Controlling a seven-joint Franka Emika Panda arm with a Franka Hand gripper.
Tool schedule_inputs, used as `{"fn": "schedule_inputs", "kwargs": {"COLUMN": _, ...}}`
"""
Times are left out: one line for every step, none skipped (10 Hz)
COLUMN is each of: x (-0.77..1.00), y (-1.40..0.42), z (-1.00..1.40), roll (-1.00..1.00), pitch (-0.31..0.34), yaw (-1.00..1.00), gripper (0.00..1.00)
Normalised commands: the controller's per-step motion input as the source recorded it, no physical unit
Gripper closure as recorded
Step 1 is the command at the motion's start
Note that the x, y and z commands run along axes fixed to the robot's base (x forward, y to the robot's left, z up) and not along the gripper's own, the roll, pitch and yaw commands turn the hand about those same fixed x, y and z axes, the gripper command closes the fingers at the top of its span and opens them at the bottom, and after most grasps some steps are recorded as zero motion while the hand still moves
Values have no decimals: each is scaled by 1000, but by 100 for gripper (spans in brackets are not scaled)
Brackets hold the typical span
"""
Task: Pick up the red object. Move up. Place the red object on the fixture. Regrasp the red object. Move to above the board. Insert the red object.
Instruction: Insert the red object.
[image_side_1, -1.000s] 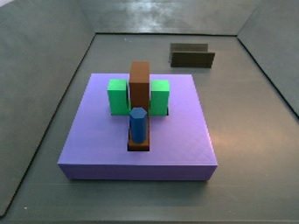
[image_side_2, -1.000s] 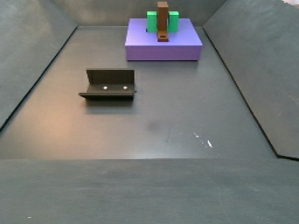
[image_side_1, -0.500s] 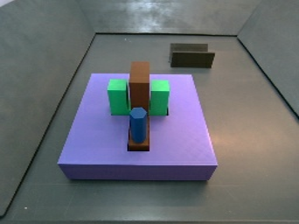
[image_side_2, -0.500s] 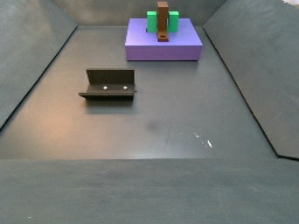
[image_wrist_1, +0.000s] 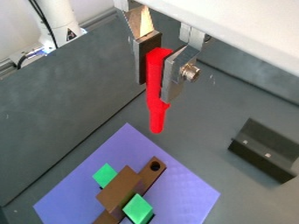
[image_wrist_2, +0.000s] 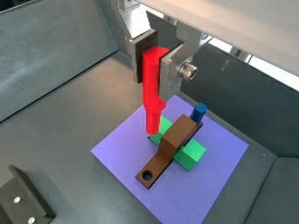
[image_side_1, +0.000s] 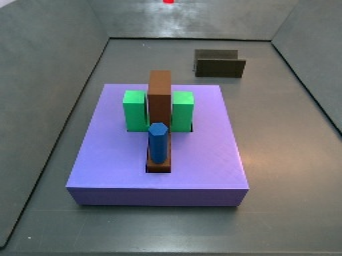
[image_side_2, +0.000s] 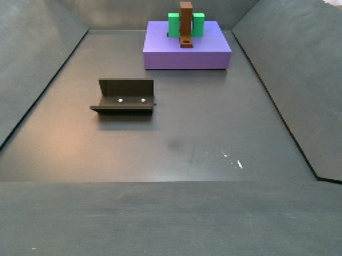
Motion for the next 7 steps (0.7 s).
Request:
{"fn": "schedule_inputs", "kwargs": {"x": -606, "y": -74, "z": -654, "roll": -71, "pitch": -284, "yaw": 0, "gripper": 100}}
{"fn": "schedule_inputs", "kwargs": {"x": -720, "y": 0, "z": -731, "roll": 0, "pitch": -294, "yaw": 0, "gripper": 100}}
{"fn": "schedule_inputs", "kwargs": {"x": -660, "y": 60, "z": -623, "roll": 117, "pitch": -329, "yaw": 0, "gripper": 100}}
{"fn": "schedule_inputs", "kwargs": {"x": -409, "y": 0, "z": -463, "roll": 161, "pitch": -366, "yaw": -109, "gripper": 100}}
{"fn": "schedule_inputs", "kwargs": {"x": -314, "y": 0, "z": -437, "roll": 177, "pitch": -361, "yaw": -97, "gripper": 100}}
{"fn": "schedule_inputs", "kwargs": {"x": 20, "y": -294, "z": -411, "roll": 371, "pitch": -204, "yaw": -34, "gripper": 100}}
{"fn": "schedule_inputs", "kwargs": {"x": 557, "y": -346, "z": -471, "roll": 421, "pitch": 0, "yaw": -283, "gripper": 100}}
